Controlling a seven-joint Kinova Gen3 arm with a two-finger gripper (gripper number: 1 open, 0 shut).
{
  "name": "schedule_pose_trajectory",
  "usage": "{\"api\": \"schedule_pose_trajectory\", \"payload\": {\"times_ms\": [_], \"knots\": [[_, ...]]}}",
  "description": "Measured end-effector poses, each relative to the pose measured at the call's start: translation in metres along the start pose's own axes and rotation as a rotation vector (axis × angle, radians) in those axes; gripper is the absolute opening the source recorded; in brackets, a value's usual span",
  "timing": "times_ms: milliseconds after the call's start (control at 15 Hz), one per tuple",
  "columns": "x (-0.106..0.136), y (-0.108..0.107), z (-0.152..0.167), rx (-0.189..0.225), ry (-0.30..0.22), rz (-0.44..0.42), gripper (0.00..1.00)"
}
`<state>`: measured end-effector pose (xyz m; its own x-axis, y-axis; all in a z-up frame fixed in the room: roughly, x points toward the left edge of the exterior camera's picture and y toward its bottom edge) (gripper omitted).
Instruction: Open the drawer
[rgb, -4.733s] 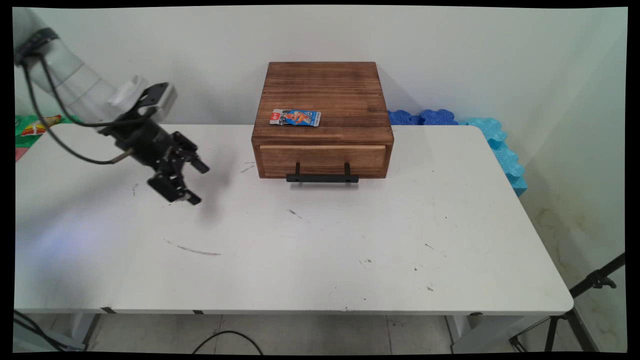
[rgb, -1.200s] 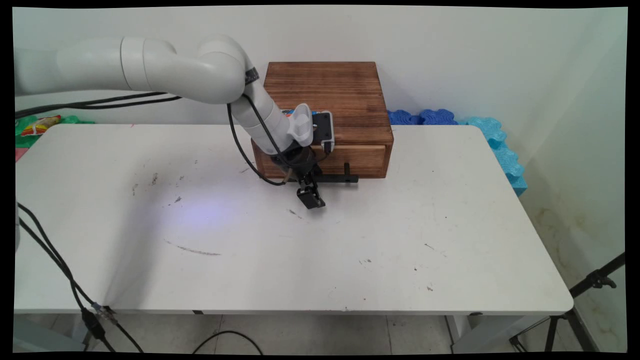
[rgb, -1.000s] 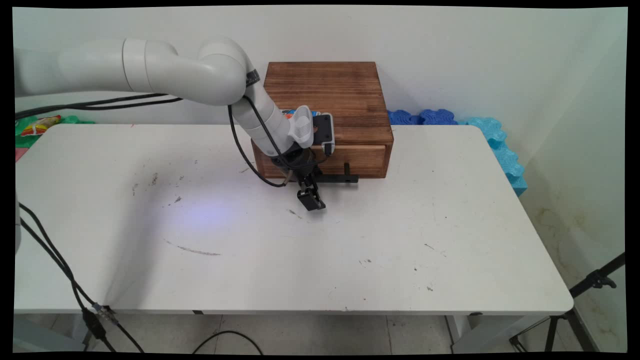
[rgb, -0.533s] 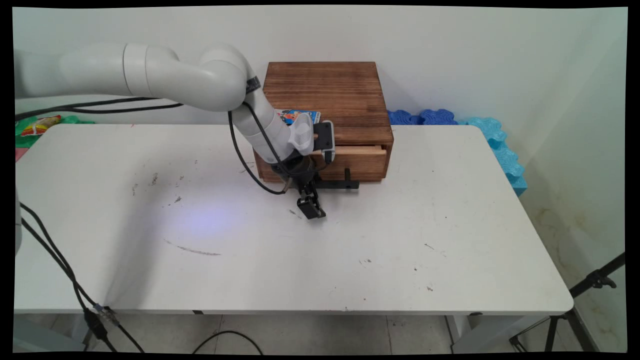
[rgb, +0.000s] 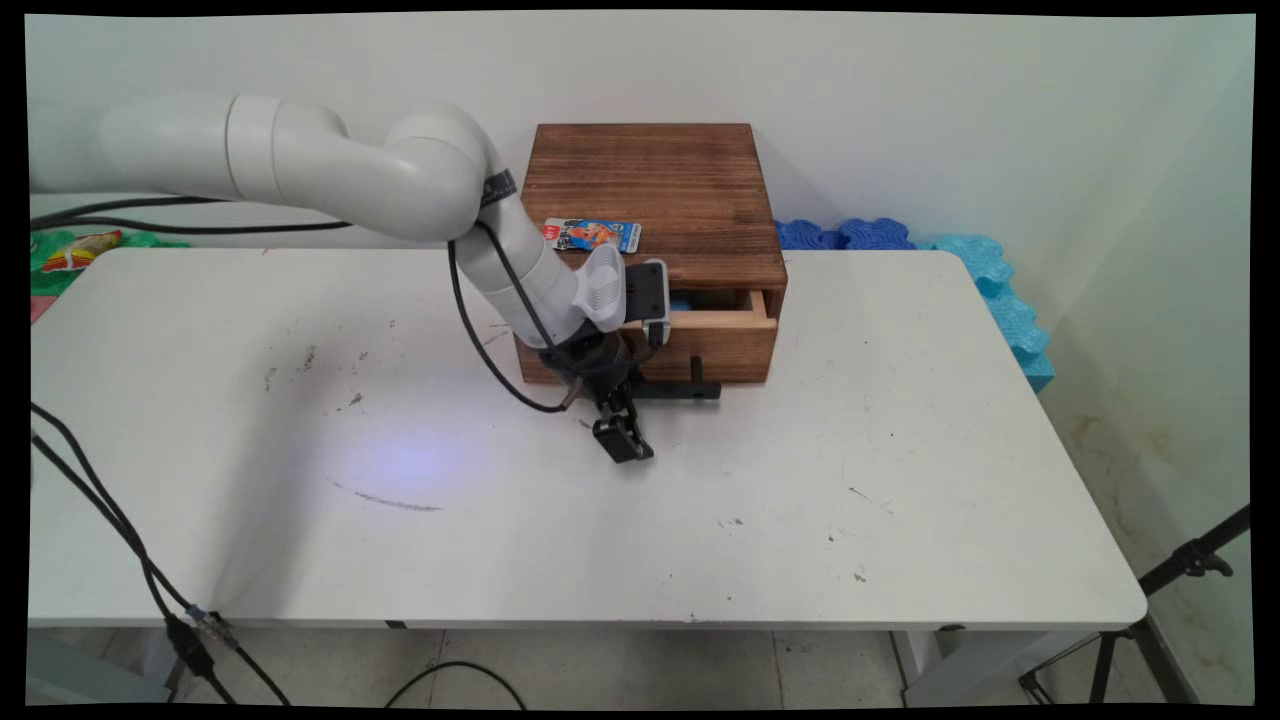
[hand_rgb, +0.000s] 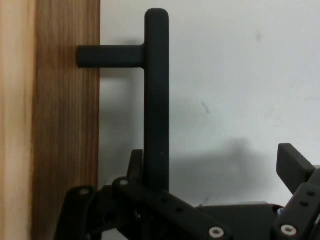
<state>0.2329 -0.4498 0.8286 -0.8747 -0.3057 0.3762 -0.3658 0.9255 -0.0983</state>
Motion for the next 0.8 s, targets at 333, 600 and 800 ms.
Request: {"api": "schedule_pose_trajectory", "payload": {"times_ms": [333,600,800], "knots": [[-0.004,0.016,-0.003,-0.012,0.000,-0.004,1.00],[-0.006,0.030,-0.005,-0.021,0.002,-0.003,1.00],[-0.008,0.041,-0.009,-0.029,0.004,-0.003,1.00]]}}
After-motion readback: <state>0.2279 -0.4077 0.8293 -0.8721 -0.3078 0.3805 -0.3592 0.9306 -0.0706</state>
